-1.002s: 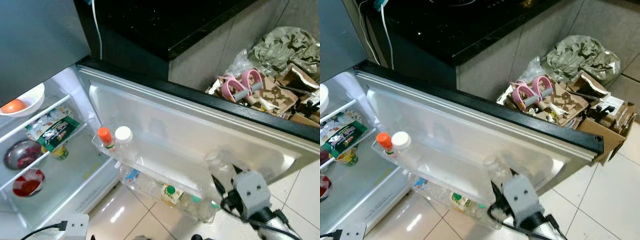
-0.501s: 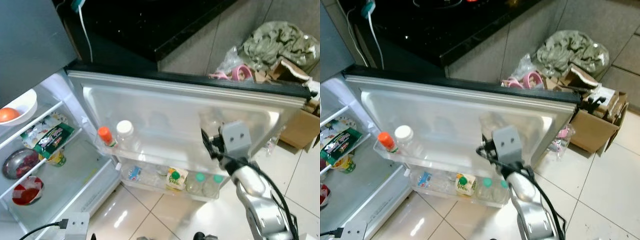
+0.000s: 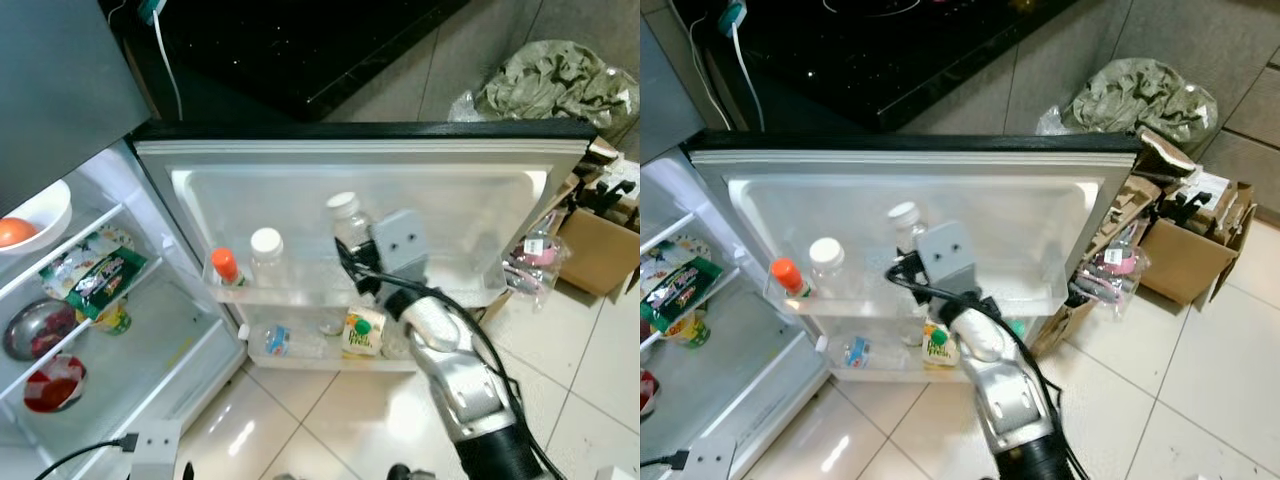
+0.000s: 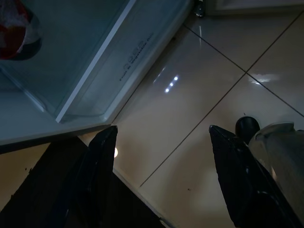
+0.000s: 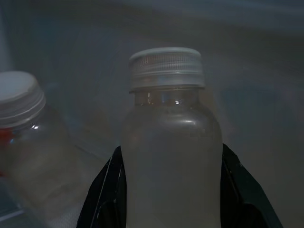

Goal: Restocking fridge

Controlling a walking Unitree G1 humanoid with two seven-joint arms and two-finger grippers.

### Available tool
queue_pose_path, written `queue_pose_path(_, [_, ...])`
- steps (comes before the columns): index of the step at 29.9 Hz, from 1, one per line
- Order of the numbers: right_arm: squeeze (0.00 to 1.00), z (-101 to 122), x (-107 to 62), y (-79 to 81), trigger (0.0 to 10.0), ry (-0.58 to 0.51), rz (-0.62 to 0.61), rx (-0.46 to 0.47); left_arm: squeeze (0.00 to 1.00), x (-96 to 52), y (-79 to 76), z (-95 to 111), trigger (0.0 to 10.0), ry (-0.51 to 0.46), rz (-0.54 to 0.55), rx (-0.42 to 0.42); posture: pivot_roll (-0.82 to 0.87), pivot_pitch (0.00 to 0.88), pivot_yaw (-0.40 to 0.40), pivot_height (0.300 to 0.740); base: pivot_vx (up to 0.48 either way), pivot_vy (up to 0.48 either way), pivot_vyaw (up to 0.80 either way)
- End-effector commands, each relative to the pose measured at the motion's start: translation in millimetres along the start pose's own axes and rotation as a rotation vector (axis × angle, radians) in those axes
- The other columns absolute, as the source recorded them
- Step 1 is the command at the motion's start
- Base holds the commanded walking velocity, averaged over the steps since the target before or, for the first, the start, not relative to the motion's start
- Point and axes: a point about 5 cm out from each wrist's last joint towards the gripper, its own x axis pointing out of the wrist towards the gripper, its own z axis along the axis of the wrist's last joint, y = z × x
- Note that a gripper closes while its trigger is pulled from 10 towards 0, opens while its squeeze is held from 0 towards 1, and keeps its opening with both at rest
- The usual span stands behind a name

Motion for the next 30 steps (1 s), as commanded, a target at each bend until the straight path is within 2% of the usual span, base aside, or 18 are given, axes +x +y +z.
queue_pose_path(1, [0.0,-11.1,1.2,5.7,10.0,0.028,-0.035,0.034,0.0,-4.5,4.9,-13.4,10.0,0.05,0.009,0.028,-0.01,0.284,0.049,0.71,0.0,0.0,0.0])
queue_pose_path(8, [0.0,-9.2,14.4,7.5,10.0,-0.007,-0.16,0.086,0.0,-5.7,4.0,-14.2,10.0,0.051,0.008,0.027,0.0,0.285,0.051,0.71,0.0,0.0,0.0])
queue_pose_path(9, [0.0,-14.1,16.4,13.5,10.0,0.003,-0.185,0.108,0.0,-6.5,4.4,-14.6,10.0,0.051,0.01,0.027,0.01,0.285,0.052,0.71,0.0,0.0,0.0])
queue_pose_path(14, [0.0,-20.5,15.6,26.8,10.0,0.017,-0.179,0.173,0.0,-7.3,5.1,-15.1,10.0,0.051,0.013,0.027,0.02,0.286,0.052,0.71,0.0,0.0,0.0])
queue_pose_path(16, [0.0,-25.3,11.5,41.1,10.0,0.027,-0.162,0.218,0.0,-8.3,5.0,-15.8,10.0,0.052,0.015,0.026,0.02,0.287,0.05,0.71,0.0,0.0,0.0])
queue_pose_path(21, [0.0,-27.3,8.2,45.9,10.0,0.028,-0.158,0.236,0.0,-8.7,5.1,-16.4,10.0,0.054,0.014,0.027,0.01,0.287,0.051,0.71,0.0,0.0,0.0])
queue_pose_path(22, [1.0,-29.9,4.7,49.4,10.0,0.026,-0.15,0.256,0.0,-8.8,4.9,-16.7,10.0,0.056,0.012,0.028,0.01,0.286,0.049,0.71,0.0,0.0,0.0])
queue_pose_path(30, [1.0,-29.1,-3.7,59.1,10.0,0.006,-0.09,0.28,0.0,-7.5,2.8,-15.5,10.0,0.053,0.007,0.025,0.0,0.28,0.046,0.71,0.0,0.0,0.0])
